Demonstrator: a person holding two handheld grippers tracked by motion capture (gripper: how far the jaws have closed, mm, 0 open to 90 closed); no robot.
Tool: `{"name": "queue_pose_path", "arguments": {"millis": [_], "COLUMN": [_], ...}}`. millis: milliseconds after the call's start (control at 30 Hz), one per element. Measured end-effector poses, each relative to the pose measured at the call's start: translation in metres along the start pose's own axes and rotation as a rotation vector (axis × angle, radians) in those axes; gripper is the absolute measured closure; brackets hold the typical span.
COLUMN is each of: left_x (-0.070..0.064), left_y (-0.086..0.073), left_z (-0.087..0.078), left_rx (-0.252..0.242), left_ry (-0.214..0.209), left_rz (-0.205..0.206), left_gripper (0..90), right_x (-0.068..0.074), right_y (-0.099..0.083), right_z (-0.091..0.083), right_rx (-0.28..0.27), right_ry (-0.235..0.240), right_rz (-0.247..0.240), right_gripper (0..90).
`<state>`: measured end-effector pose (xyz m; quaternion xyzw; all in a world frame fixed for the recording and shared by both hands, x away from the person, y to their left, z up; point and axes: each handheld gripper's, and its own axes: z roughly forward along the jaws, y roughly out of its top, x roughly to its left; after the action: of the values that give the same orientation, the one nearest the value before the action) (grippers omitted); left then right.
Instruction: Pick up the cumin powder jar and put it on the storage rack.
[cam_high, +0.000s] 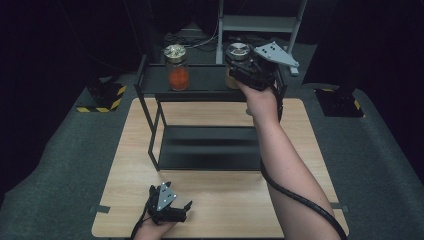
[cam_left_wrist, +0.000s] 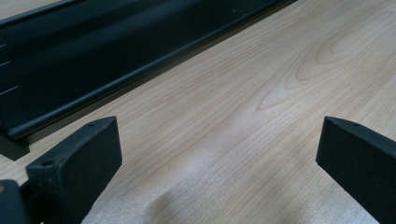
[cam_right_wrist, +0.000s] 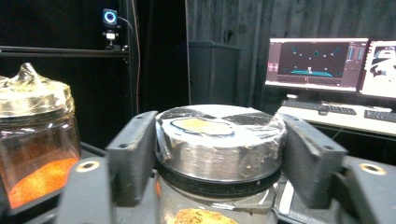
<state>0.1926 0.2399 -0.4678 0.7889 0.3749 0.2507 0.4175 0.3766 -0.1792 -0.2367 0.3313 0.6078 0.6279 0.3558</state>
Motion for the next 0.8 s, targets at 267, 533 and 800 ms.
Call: {"name": "queue_pose_path", "arguments": {"millis": [267,533,800], "left_x": [-0.001,-0.001,-0.003], "left_y": [0.000,0.001,0.002], "left_z": [0.000,0.001,0.001], "left_rx": [0.002,0.007,0.011], "left_ry": [0.001,0.004,0.004], "left_rz": [0.004,0.011,0.017], "left_gripper": [0.6,0.6,0.6], "right_x": [0.003,0.004,0.005], "right_y": [-0.001,-0.009,-0.019], "right_z": [-0.003,-0.017,-0.032], "right_rx": [0.015,0.005,0.011], "right_ry": [-0.006,0.004,0.038], "right_rz": [0.008,-0.005,-0.025], "right_gripper": [0.0,0.0,0.0]}}
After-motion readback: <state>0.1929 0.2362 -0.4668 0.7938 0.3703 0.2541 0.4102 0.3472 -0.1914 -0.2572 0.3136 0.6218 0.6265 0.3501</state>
